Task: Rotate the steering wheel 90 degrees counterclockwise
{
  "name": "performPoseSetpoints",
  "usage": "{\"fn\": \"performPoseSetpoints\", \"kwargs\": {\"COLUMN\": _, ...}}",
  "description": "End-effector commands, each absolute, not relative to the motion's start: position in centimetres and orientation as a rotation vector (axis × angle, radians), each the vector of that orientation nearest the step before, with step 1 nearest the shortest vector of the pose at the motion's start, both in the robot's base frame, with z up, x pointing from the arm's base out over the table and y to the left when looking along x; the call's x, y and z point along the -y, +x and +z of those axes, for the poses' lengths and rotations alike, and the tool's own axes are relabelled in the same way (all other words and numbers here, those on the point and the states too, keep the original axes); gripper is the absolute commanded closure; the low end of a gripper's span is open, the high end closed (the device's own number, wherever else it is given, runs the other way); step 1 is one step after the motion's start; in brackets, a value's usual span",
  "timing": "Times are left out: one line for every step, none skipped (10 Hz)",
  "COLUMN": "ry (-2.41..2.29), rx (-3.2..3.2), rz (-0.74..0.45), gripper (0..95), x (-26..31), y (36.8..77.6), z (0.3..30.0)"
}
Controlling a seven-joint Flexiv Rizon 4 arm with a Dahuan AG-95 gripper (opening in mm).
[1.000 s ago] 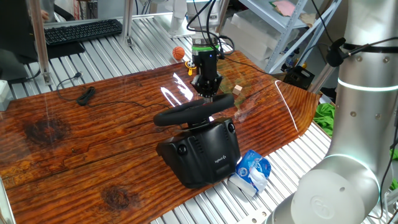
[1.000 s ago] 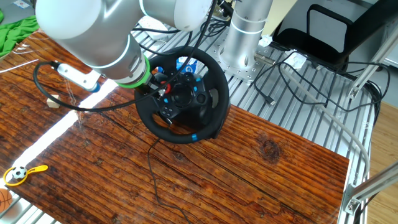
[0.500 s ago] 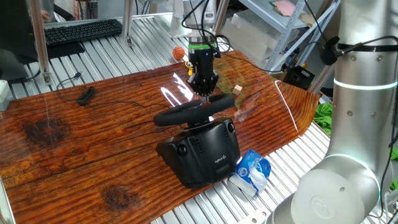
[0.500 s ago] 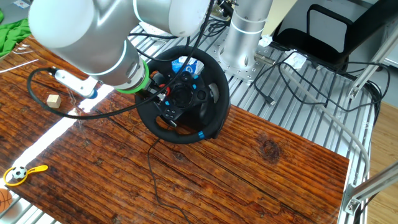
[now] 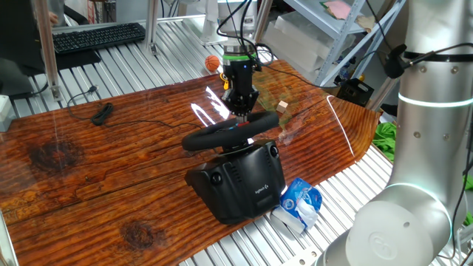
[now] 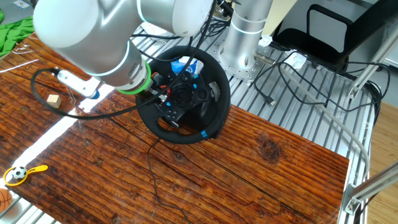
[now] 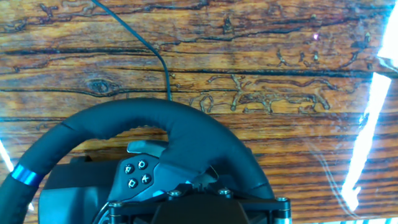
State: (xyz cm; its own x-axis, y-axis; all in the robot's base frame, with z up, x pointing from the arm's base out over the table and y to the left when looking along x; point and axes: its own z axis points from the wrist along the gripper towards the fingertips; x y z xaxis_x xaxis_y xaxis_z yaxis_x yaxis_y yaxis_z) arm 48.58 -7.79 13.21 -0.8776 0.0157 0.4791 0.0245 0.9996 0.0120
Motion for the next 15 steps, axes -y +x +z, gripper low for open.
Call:
{"fn": "performPoseSetpoints", "kwargs": {"ry": -0.033, "rx": 2.650, "rz": -0.024, "gripper": 95.0, "x": 7.8, "y": 48.4, "z": 13.0}}
{"fn": "performPoseSetpoints", "kwargs": {"ry": -0.036, "rx": 2.650, "rz": -0.023, "gripper": 95.0, "x": 7.8, "y": 48.4, "z": 13.0}}
{"fn": "performPoseSetpoints", "kwargs": {"ry": -0.036, "rx": 2.652, "rz": -0.020, "gripper": 95.0, "x": 7.8, "y": 48.4, "z": 13.0}}
{"fn": "performPoseSetpoints", "kwargs": {"ry": -0.032, "rx": 2.654, "rz": -0.018, "gripper": 95.0, "x": 7.8, "y": 48.5, "z": 13.1}}
{"fn": "performPoseSetpoints", "kwargs": {"ry": -0.030, "rx": 2.657, "rz": -0.017, "gripper": 95.0, "x": 7.9, "y": 48.6, "z": 13.4}}
{"fn": "performPoseSetpoints", "kwargs": {"ry": -0.024, "rx": 2.658, "rz": -0.022, "gripper": 95.0, "x": 8.0, "y": 48.7, "z": 13.8}}
{"fn": "performPoseSetpoints", "kwargs": {"ry": -0.007, "rx": 2.684, "rz": -0.023, "gripper": 95.0, "x": 8.0, "y": 48.9, "z": 14.4}}
{"fn": "performPoseSetpoints", "kwargs": {"ry": -0.006, "rx": 2.690, "rz": -0.023, "gripper": 95.0, "x": 8.0, "y": 49.0, "z": 15.0}}
{"fn": "performPoseSetpoints", "kwargs": {"ry": -0.012, "rx": 2.710, "rz": -0.025, "gripper": 95.0, "x": 8.1, "y": 49.2, "z": 15.9}}
{"fn": "performPoseSetpoints", "kwargs": {"ry": -0.010, "rx": 2.721, "rz": -0.026, "gripper": 95.0, "x": 8.2, "y": 49.2, "z": 16.6}}
{"fn": "performPoseSetpoints", "kwargs": {"ry": -0.001, "rx": 2.738, "rz": -0.028, "gripper": 95.0, "x": 8.5, "y": 49.2, "z": 17.4}}
{"fn": "performPoseSetpoints", "kwargs": {"ry": 0.009, "rx": 2.756, "rz": -0.032, "gripper": 95.0, "x": 8.7, "y": 49.2, "z": 18.2}}
{"fn": "performPoseSetpoints", "kwargs": {"ry": 0.008, "rx": 2.791, "rz": -0.031, "gripper": 95.0, "x": 8.9, "y": 49.1, "z": 19.2}}
{"fn": "performPoseSetpoints", "kwargs": {"ry": 0.009, "rx": 2.829, "rz": -0.031, "gripper": 95.0, "x": 9.0, "y": 49.0, "z": 20.4}}
{"fn": "performPoseSetpoints", "kwargs": {"ry": 0.009, "rx": 2.853, "rz": -0.032, "gripper": 95.0, "x": 9.1, "y": 48.9, "z": 21.3}}
